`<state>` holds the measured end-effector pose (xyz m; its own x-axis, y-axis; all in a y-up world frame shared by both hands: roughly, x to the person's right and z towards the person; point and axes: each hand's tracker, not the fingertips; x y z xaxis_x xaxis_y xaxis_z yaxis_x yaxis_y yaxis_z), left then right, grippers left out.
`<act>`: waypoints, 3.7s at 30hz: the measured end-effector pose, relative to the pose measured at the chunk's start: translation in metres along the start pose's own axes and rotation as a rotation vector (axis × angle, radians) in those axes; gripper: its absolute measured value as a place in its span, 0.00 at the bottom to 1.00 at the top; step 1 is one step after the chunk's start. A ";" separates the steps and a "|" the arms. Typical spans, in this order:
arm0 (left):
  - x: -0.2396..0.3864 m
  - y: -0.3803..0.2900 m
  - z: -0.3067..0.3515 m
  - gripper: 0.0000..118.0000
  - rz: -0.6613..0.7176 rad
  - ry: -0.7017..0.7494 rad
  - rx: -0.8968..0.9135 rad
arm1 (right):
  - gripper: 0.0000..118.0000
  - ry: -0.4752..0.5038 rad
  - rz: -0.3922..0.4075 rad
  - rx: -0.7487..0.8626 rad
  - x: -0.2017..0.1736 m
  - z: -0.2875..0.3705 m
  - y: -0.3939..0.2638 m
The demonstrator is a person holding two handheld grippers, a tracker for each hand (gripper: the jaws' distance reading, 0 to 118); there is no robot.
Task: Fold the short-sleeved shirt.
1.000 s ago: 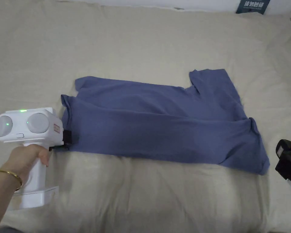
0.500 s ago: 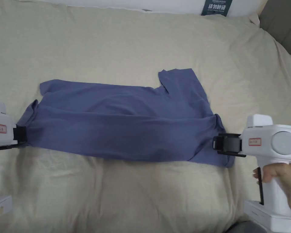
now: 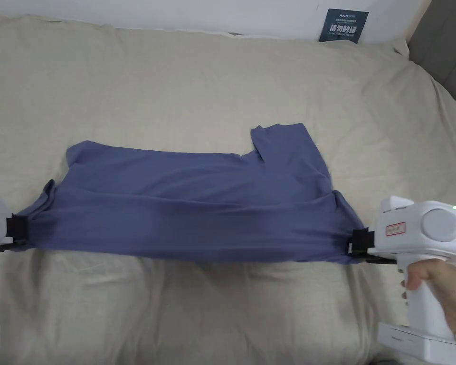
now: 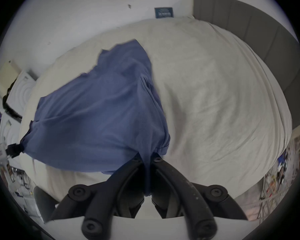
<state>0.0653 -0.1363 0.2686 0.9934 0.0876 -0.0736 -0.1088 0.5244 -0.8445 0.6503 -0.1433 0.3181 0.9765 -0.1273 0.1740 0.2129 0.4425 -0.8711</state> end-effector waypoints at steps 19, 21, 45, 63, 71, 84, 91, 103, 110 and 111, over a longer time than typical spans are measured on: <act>-0.044 -0.093 0.042 1.00 0.050 0.107 0.011 | 0.79 -0.124 0.019 0.030 0.010 0.046 -0.092; -0.039 -0.077 0.065 1.00 0.016 0.128 0.145 | 0.79 -0.151 0.064 0.171 0.004 0.076 -0.079; 0.091 -0.065 0.121 0.00 -0.177 0.055 0.745 | 0.01 -0.009 0.131 0.863 -0.111 0.157 -0.076; 0.031 0.097 -0.023 1.00 -0.082 0.029 0.110 | 0.01 -0.065 0.125 0.719 -0.106 0.118 -0.056; 0.001 0.100 -0.125 0.72 0.038 0.133 -0.076 | 0.01 -0.140 0.096 0.601 -0.096 0.083 -0.043; 0.027 0.096 -0.130 0.03 -0.106 0.092 -0.074 | 0.01 -0.132 0.110 0.479 -0.099 0.043 -0.027; 0.003 0.100 -0.079 0.03 0.028 -0.042 0.040 | 0.18 -0.154 0.143 0.346 -0.080 0.008 0.066; 0.006 0.095 -0.057 0.03 0.071 -0.057 0.057 | 0.32 -0.218 -0.073 -0.017 -0.043 -0.134 0.135; 0.006 0.092 -0.071 0.03 0.092 -0.027 0.028 | 0.01 -0.153 -0.113 -0.054 -0.032 -0.131 0.127; 0.005 0.090 -0.069 0.03 0.105 -0.034 0.027 | 0.01 -0.150 -0.114 -0.042 -0.030 -0.122 0.128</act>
<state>0.0628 -0.1470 0.1552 0.9748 0.1715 -0.1428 -0.2137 0.5333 -0.8185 0.6441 -0.1916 0.1456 0.9410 -0.0391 0.3362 0.3237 0.3946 -0.8599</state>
